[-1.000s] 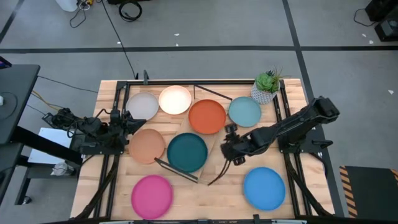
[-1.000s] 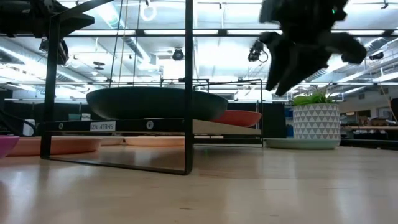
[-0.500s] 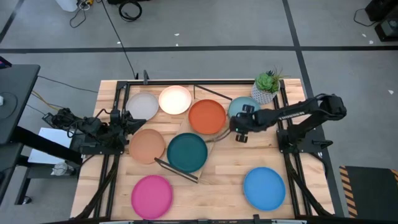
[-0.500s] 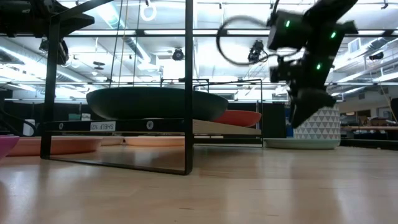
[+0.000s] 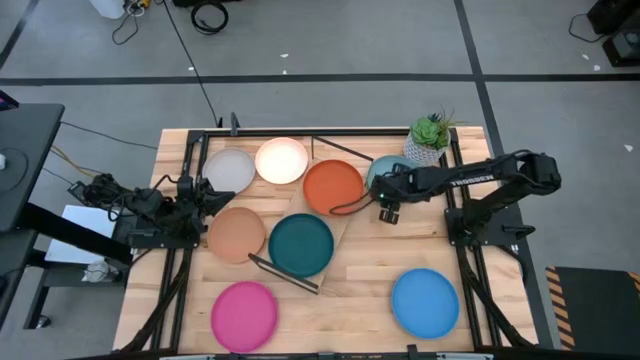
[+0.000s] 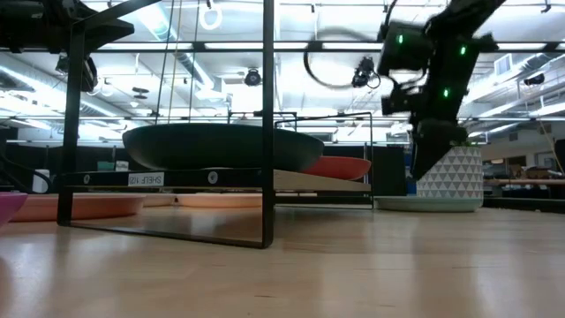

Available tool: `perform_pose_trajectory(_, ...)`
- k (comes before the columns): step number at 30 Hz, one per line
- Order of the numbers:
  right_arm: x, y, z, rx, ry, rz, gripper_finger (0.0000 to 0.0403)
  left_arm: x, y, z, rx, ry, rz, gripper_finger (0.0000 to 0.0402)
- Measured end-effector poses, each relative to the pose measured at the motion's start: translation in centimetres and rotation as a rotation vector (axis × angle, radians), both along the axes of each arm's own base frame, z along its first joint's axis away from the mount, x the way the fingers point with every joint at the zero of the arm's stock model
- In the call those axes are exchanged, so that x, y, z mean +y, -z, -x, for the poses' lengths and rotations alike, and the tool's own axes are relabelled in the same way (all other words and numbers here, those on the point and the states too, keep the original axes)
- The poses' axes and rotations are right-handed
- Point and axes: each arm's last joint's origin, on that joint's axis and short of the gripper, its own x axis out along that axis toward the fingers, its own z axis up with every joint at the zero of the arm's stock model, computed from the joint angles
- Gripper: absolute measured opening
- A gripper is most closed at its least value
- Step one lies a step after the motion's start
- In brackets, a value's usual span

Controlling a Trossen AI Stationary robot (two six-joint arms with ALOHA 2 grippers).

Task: Place and stack plates onto a shelf
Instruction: Stack the dark green plate on the orange plate

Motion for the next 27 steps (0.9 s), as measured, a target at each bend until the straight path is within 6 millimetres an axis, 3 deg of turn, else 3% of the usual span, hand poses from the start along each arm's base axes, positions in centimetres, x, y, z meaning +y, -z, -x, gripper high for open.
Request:
perform_pose_trajectory(7, 4.7, -3.3, -1.6, -0.019, -0.165, 0.051, 0.0168, 0.0, 0.0, 0.0, 0.0, 0.0, 0.0, 0.0007)
perform_pose_trajectory(13, 9.5, -5.7, -3.8, -0.138, -0.438, 0.039, 0.0168, 0.0, 0.0, 0.0, -0.001, 0.0, 0.001, 0.0007)
perform_pose_trajectory(20, 15.2, -4.2, -7.6, -0.126, -0.818, 0.189, 0.0167, 0.0, 0.0, 0.0, 0.0, 0.0, 0.0, 0.0007)
perform_pose_trajectory(27, 17.1, -2.0, -10.4, -0.053, -1.024, 0.29, 0.0167, 0.0, -0.1, 0.0, -0.009, 0.001, 0.004, 0.0007)
